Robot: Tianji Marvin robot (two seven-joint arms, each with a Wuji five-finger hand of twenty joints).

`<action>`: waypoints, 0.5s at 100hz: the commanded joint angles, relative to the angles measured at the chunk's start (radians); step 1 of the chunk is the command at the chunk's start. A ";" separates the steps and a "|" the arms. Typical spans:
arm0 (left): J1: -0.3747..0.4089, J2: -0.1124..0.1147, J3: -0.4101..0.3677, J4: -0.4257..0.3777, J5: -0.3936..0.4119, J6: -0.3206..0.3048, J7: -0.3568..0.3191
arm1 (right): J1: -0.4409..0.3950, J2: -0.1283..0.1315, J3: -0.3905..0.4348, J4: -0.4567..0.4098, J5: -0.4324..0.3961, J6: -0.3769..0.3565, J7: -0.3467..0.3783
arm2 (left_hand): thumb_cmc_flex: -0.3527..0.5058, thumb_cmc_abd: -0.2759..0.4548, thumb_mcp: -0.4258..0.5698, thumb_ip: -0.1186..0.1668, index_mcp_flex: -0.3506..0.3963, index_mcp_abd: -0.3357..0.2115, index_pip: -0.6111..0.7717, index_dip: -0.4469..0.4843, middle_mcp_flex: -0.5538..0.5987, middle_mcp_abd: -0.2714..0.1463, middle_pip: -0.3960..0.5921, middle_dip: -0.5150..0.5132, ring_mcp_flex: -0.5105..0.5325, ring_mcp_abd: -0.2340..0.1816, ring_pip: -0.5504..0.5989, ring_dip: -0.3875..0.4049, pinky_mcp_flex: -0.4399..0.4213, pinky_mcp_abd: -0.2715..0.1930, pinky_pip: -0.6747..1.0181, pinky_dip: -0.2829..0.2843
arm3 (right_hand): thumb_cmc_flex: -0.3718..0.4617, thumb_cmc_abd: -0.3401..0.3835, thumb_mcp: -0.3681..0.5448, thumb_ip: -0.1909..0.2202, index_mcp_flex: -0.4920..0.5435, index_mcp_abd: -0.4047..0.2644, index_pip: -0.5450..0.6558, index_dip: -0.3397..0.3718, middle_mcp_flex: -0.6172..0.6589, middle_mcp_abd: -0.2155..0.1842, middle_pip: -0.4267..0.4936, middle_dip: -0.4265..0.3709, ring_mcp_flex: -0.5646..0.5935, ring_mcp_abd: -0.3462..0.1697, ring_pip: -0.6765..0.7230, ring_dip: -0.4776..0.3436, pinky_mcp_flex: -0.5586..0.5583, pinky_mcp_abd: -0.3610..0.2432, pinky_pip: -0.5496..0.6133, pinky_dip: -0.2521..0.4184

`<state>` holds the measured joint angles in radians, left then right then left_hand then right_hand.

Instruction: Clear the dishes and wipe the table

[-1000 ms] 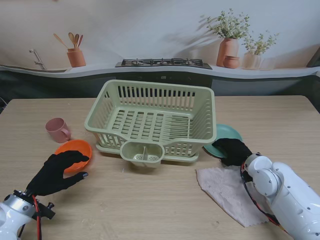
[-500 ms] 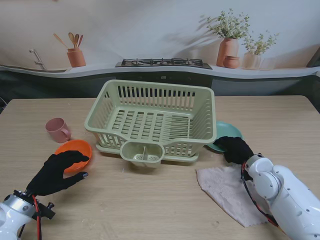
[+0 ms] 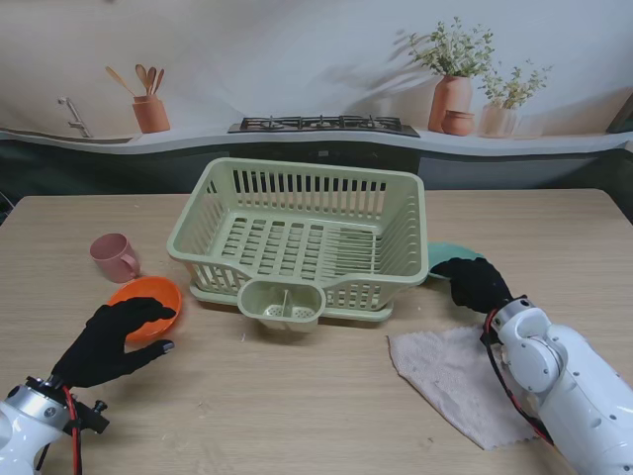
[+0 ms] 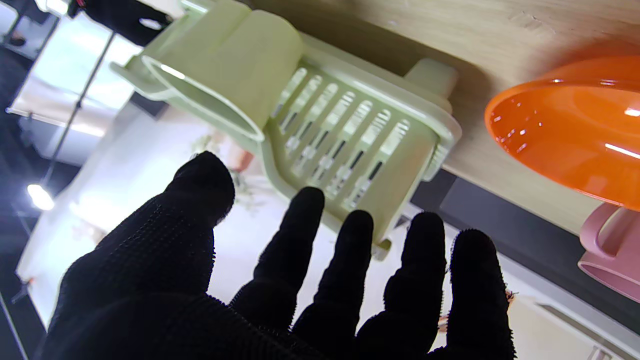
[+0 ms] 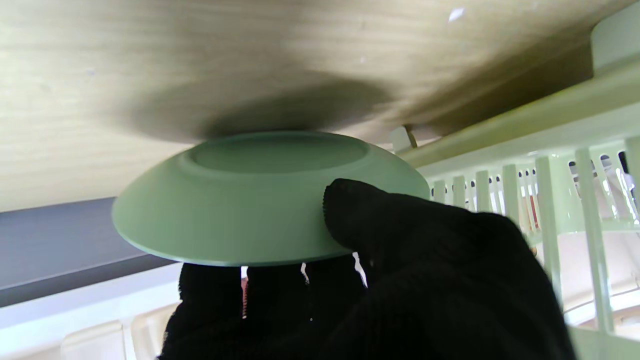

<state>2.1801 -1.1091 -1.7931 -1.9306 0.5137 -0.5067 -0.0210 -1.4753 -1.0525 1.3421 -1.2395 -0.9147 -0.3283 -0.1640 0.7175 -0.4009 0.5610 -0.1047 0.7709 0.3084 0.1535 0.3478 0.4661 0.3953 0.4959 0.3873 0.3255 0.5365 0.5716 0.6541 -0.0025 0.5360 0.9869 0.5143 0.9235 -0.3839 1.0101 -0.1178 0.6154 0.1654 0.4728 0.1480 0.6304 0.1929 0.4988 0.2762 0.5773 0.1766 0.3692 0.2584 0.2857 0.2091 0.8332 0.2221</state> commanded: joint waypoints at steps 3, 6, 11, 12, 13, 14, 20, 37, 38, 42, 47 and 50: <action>0.004 -0.002 0.000 -0.003 -0.004 -0.002 -0.015 | 0.003 -0.003 0.007 0.002 -0.012 -0.004 -0.004 | -0.034 0.023 -0.010 0.014 0.017 -0.020 0.005 0.004 0.002 -0.036 -0.010 -0.021 0.005 -0.025 -0.007 0.014 -0.005 -0.007 -0.030 -0.020 | 0.098 0.064 0.078 -0.010 0.154 0.020 0.112 0.031 0.079 0.038 0.016 0.011 0.079 0.059 0.060 0.030 0.111 0.089 0.177 0.040; 0.004 -0.002 0.000 -0.003 -0.004 -0.003 -0.015 | 0.003 -0.004 0.011 0.001 -0.013 -0.006 -0.009 | -0.034 0.022 -0.010 0.014 0.016 -0.020 0.004 0.004 0.002 -0.036 -0.010 -0.021 0.005 -0.024 -0.007 0.014 -0.005 -0.007 -0.030 -0.020 | 0.100 0.059 0.080 -0.010 0.173 0.023 0.117 0.033 0.102 0.046 0.020 0.012 0.103 0.072 0.072 0.034 0.137 0.094 0.192 0.044; 0.003 -0.002 0.000 -0.003 -0.003 -0.003 -0.014 | 0.003 -0.005 0.016 0.001 -0.014 -0.008 -0.021 | -0.034 0.022 -0.011 0.014 0.017 -0.019 0.005 0.005 0.002 -0.036 -0.009 -0.021 0.006 -0.025 -0.006 0.014 -0.005 -0.007 -0.030 -0.020 | 0.103 0.054 0.084 -0.011 0.194 0.031 0.118 0.034 0.126 0.059 0.023 0.012 0.134 0.090 0.089 0.040 0.173 0.106 0.211 0.049; 0.003 -0.002 0.000 -0.003 -0.003 -0.004 -0.013 | 0.004 -0.006 0.017 0.001 -0.014 -0.008 -0.025 | -0.034 0.023 -0.010 0.014 0.016 -0.020 0.005 0.004 0.003 -0.035 -0.009 -0.021 0.005 -0.025 -0.007 0.014 -0.005 -0.007 -0.030 -0.020 | 0.103 0.053 0.085 -0.011 0.198 0.032 0.118 0.034 0.131 0.061 0.024 0.013 0.139 0.093 0.092 0.041 0.179 0.108 0.215 0.049; 0.004 -0.002 0.000 -0.003 -0.003 -0.004 -0.013 | 0.004 -0.006 0.017 0.002 -0.015 -0.008 -0.028 | -0.034 0.023 -0.010 0.014 0.016 -0.020 0.005 0.004 0.003 -0.035 -0.009 -0.021 0.005 -0.025 -0.007 0.014 -0.005 -0.007 -0.030 -0.020 | 0.103 0.052 0.086 -0.011 0.202 0.033 0.118 0.034 0.135 0.064 0.025 0.013 0.144 0.097 0.096 0.043 0.185 0.110 0.218 0.050; 0.004 -0.002 0.000 -0.003 -0.003 -0.004 -0.013 | 0.004 -0.006 0.018 0.002 -0.016 -0.008 -0.031 | -0.034 0.022 -0.011 0.014 0.016 -0.019 0.005 0.004 0.003 -0.035 -0.009 -0.021 0.005 -0.025 -0.007 0.014 -0.005 -0.007 -0.030 -0.020 | 0.104 0.051 0.087 -0.011 0.206 0.035 0.117 0.035 0.140 0.068 0.026 0.013 0.151 0.102 0.101 0.044 0.194 0.113 0.222 0.051; 0.004 -0.002 0.000 -0.003 -0.003 -0.004 -0.012 | 0.001 -0.008 0.027 -0.001 -0.016 -0.009 -0.046 | -0.035 0.023 -0.011 0.014 0.017 -0.020 0.005 0.004 0.002 -0.035 -0.009 -0.021 0.005 -0.024 -0.007 0.014 -0.005 -0.007 -0.030 -0.020 | 0.104 0.047 0.092 -0.013 0.226 0.044 0.096 0.036 0.154 0.086 0.026 0.014 0.179 0.124 0.121 0.051 0.238 0.134 0.243 0.048; 0.004 -0.002 0.000 -0.002 -0.002 -0.006 -0.011 | -0.012 -0.014 0.049 -0.012 -0.024 -0.012 -0.091 | -0.035 0.023 -0.012 0.014 0.016 -0.020 0.004 0.004 0.003 -0.034 -0.010 -0.021 0.006 -0.024 -0.007 0.014 -0.005 -0.007 -0.030 -0.020 | 0.115 0.009 0.108 -0.053 0.277 0.075 0.074 0.025 0.187 0.134 0.042 0.021 0.257 0.166 0.153 0.055 0.341 0.171 0.287 0.034; 0.004 -0.002 0.000 -0.002 -0.002 -0.006 -0.011 | -0.013 -0.014 0.050 -0.013 -0.024 -0.012 -0.094 | -0.035 0.023 -0.012 0.014 0.017 -0.020 0.005 0.004 0.003 -0.034 -0.010 -0.021 0.006 -0.024 -0.007 0.014 -0.005 -0.007 -0.030 -0.020 | 0.114 0.006 0.108 -0.055 0.281 0.076 0.075 0.025 0.188 0.136 0.043 0.021 0.260 0.168 0.155 0.055 0.346 0.172 0.289 0.033; 0.004 -0.002 0.000 -0.002 -0.002 -0.006 -0.011 | -0.018 -0.016 0.056 -0.018 -0.027 -0.012 -0.105 | -0.036 0.023 -0.013 0.014 0.017 -0.020 0.005 0.004 0.003 -0.037 -0.010 -0.021 0.006 -0.024 -0.007 0.014 -0.005 -0.007 -0.030 -0.020 | 0.116 -0.004 0.118 -0.072 0.294 0.080 0.074 0.020 0.200 0.140 0.046 0.022 0.272 0.175 0.166 0.057 0.364 0.171 0.299 0.023; 0.004 -0.003 -0.001 -0.002 -0.002 -0.007 -0.010 | -0.023 -0.017 0.063 -0.023 -0.029 -0.013 -0.119 | -0.035 0.024 -0.013 0.014 0.017 -0.019 0.005 0.004 0.003 -0.035 -0.009 -0.021 0.006 -0.024 -0.007 0.014 -0.005 -0.007 -0.030 -0.020 | 0.117 -0.015 0.124 -0.078 0.305 0.083 0.077 0.019 0.213 0.147 0.049 0.022 0.285 0.184 0.176 0.060 0.385 0.169 0.312 0.020; 0.004 -0.003 -0.001 -0.002 -0.001 -0.007 -0.009 | -0.026 -0.018 0.068 -0.027 -0.031 -0.014 -0.127 | -0.035 0.023 -0.013 0.014 0.018 -0.021 0.005 0.004 0.004 -0.035 -0.009 -0.021 0.007 -0.024 -0.006 0.014 -0.005 -0.007 -0.030 -0.020 | 0.117 -0.020 0.127 -0.082 0.311 0.085 0.079 0.019 0.219 0.151 0.050 0.022 0.293 0.187 0.182 0.061 0.396 0.168 0.318 0.018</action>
<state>2.1804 -1.1093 -1.7939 -1.9305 0.5133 -0.5092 -0.0205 -1.4897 -1.0684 1.4021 -1.2508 -0.9405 -0.3344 -0.2875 0.7175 -0.4009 0.5610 -0.1047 0.7709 0.3084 0.1535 0.3479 0.4661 0.3950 0.4957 0.3872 0.3255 0.5364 0.5713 0.6541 -0.0025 0.5360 0.9869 0.5143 0.9235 -0.4694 1.0421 -0.2125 0.7954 0.2893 0.4661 0.1660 0.8316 0.3226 0.5360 0.2897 0.8245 0.3076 0.4973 0.2959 0.5853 0.3320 0.9645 0.2067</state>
